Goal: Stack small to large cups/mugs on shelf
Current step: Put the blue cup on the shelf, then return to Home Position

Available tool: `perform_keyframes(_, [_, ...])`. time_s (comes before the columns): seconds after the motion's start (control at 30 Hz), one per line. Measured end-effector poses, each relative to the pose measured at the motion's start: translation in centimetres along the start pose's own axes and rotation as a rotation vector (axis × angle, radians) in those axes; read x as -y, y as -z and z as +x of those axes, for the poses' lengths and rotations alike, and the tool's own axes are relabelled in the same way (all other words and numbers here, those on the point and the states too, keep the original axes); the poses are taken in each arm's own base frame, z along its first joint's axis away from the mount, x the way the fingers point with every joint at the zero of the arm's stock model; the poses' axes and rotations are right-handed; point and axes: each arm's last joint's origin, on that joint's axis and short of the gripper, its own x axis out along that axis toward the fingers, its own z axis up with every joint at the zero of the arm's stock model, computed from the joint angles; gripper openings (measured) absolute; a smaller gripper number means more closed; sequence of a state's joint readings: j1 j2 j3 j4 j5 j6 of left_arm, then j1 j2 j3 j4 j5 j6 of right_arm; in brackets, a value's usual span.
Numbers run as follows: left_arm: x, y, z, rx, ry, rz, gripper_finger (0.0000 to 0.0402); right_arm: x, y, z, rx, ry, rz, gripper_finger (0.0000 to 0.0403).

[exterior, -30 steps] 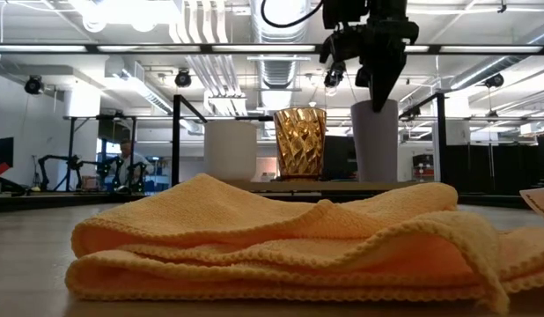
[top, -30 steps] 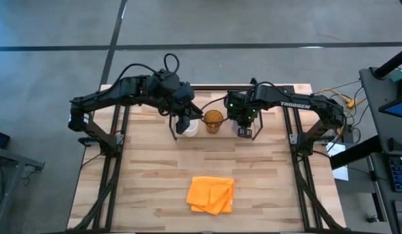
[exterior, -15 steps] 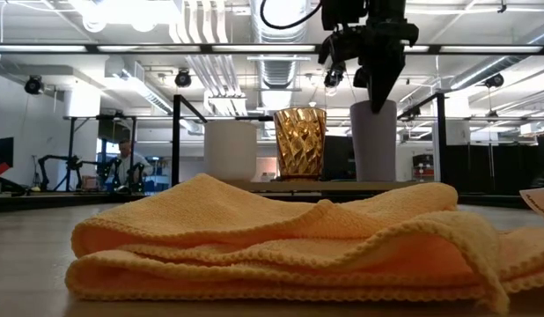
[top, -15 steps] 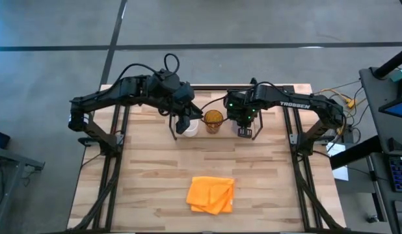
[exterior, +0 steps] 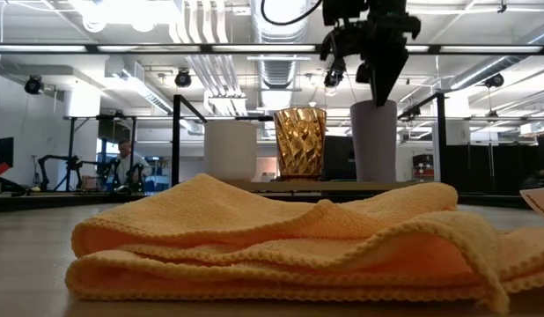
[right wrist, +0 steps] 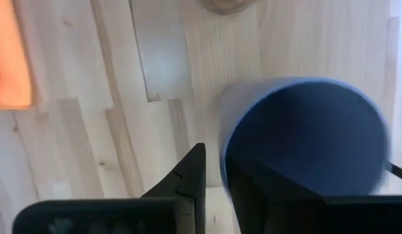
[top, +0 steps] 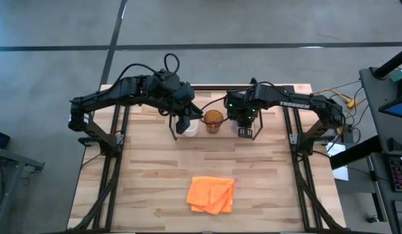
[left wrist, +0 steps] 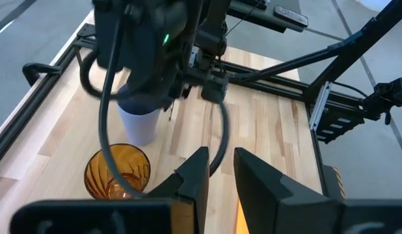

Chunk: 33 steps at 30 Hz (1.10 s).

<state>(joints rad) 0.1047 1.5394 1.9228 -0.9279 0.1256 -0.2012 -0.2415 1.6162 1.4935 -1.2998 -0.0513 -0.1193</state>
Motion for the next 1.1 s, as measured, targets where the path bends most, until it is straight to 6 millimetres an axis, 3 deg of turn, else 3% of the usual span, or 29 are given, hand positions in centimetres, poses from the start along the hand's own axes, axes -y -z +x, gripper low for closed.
perform_keyframes(0.33, [0.0,0.0,0.0,0.002,0.0,0.008,0.0059,-1.7,0.1,-5.9,0.127,-0.003,0.061,0.0054])
perform_keyframes(0.73, [0.0,0.0,0.2,-0.004,-0.001,-0.004,0.0059,-2.6,0.0,-14.2,0.438,-0.039,0.196,0.0054])
perform_keyframes(0.87, [0.2,0.1,-0.1,0.004,0.007,0.002,0.0059,-3.2,0.5,-15.7,0.495,-0.094,0.15,0.0054])
perform_keyframes(1.1, [1.9,0.0,-3.1,0.09,0.062,0.036,0.0059,-6.3,2.5,-16.5,0.533,-0.149,0.043,0.0054])
